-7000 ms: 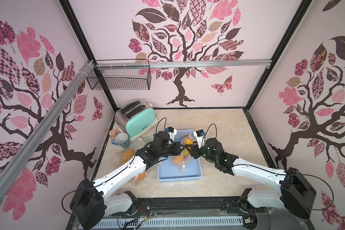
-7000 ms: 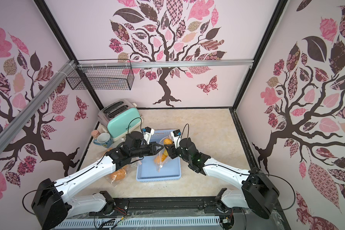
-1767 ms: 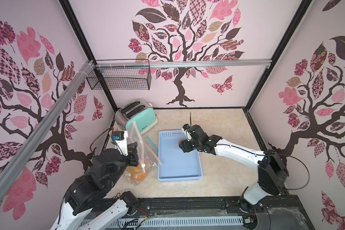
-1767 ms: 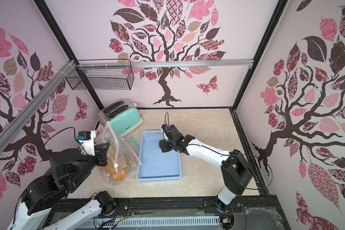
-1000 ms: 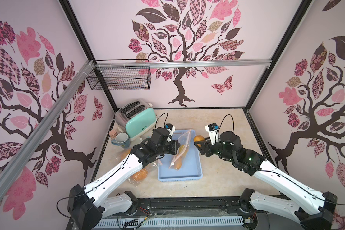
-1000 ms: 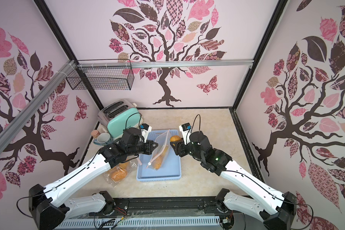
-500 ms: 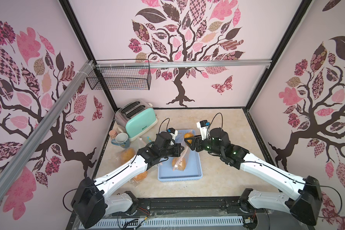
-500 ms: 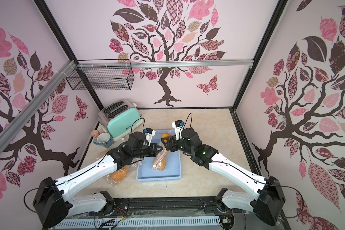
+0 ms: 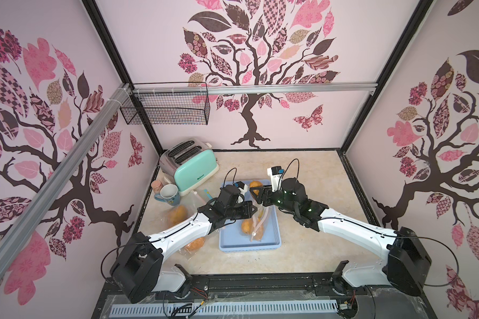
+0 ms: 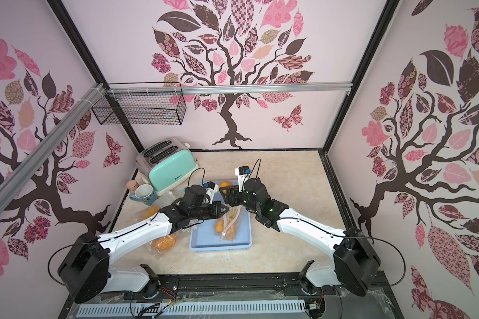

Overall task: Put the potatoes into a zipper bag and zip it
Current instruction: Place the potato into the zipper food storage bag.

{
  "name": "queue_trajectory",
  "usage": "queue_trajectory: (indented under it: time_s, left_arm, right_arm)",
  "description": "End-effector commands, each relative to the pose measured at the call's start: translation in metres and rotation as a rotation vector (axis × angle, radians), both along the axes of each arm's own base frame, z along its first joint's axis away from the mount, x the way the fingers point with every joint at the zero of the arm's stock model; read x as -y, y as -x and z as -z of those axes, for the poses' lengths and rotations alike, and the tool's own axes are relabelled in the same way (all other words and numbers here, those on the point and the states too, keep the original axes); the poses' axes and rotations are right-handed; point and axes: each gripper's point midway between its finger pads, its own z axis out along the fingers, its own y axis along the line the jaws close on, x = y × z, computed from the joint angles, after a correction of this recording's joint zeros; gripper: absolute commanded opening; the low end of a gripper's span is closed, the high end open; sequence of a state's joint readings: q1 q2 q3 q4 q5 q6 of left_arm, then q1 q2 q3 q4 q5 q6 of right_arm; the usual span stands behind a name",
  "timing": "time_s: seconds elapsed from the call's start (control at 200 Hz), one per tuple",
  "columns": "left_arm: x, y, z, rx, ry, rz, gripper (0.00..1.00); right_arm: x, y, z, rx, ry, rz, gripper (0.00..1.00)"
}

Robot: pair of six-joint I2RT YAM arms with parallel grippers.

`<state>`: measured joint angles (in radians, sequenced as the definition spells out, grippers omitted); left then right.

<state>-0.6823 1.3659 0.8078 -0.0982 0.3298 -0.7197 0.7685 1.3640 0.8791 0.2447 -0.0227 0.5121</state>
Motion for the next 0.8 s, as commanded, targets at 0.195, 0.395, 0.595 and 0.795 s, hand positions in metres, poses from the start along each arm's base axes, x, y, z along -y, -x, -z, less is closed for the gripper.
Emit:
queue_trajectory:
  time_s: [0.195, 0.395, 0.595, 0.795]
  left_arm:
    - [-0.008, -0.007, 0.013, -0.039, 0.028, -0.042, 0.00]
    - [-0.008, -0.011, 0.009, -0.037, 0.028, -0.048, 0.00]
    - [-0.013, -0.013, -0.005, -0.011, 0.016, -0.063, 0.00]
    - [-0.024, -0.018, -0.026, 0.049, -0.014, -0.104, 0.00]
  right_arm:
    - [0.003, -0.007, 0.039, 0.080, 0.065, -0.003, 0.57]
    - [0.002, -0.004, 0.056, 0.119, 0.115, -0.040, 0.57]
    - [0.001, -0.001, 0.068, 0.111, 0.153, -0.069, 0.57]
    - [-0.002, -0.003, 0.085, 0.080, 0.220, -0.093, 0.57]
